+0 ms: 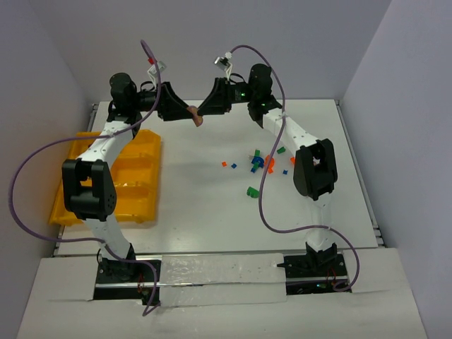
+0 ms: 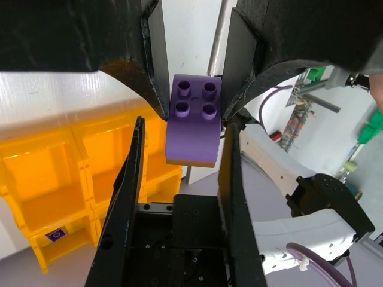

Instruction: Sort the legos into containers by color

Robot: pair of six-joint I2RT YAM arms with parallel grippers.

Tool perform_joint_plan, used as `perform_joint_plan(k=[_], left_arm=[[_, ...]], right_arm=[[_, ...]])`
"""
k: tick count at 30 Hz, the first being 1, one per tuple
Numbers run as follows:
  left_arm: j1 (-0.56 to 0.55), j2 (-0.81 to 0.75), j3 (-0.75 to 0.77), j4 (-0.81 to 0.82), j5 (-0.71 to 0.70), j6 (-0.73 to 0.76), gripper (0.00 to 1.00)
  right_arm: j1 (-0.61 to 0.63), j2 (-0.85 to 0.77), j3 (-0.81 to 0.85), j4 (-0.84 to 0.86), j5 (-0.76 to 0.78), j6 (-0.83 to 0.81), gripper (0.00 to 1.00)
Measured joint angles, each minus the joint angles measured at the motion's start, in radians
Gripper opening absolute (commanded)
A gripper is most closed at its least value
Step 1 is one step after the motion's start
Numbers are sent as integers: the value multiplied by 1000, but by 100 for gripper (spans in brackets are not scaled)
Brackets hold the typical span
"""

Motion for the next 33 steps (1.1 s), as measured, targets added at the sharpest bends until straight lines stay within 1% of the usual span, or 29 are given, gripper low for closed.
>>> perform_joint_plan(k=[2,3,4,5,7,8,12,13,18,22,28,30,31,33], left_arm=[[0,0,3,-26,-4,23,53],[0,0,3,-38,-7,31,49],[0,0,3,-47,-6,35,49],[0,0,3,-55,-5,39,44],[0,0,4,-69,-5,46,32],[0,0,4,-78,-6,49,24],[1,0,4,-122,-16,77,3],[1,0,4,-133,-20,88,0],[6,-8,-1,-205,-42,149,0],[19,-43,-37,-249,-67,195,0],[112,-87,-60,-438,-105,349,0],[153,-97,-60,-513,-150,412,0],[175,-103,-60,-549,-194,447,0],[214,-121,-60,-624,-329,539,0]], right_arm=[[1,0,0,-1,0,-2,0],[1,0,0,-4,1,-5,0],[1,0,0,-8,3,-12,0],[1,0,0,-17,10,-22,0],[0,0,0,-41,17,-40,0],[0,0,1,-55,21,-57,0],[0,0,19,-145,34,-130,0],[0,0,24,-163,36,-147,0],[-8,0,26,-198,45,-176,0],[-14,-1,23,-203,46,-179,0],[-93,-32,-7,-212,57,-186,0],[-117,-41,-8,-238,64,-209,0],[-126,-46,-8,-257,69,-226,0],[-136,-58,-8,-327,86,-289,0]])
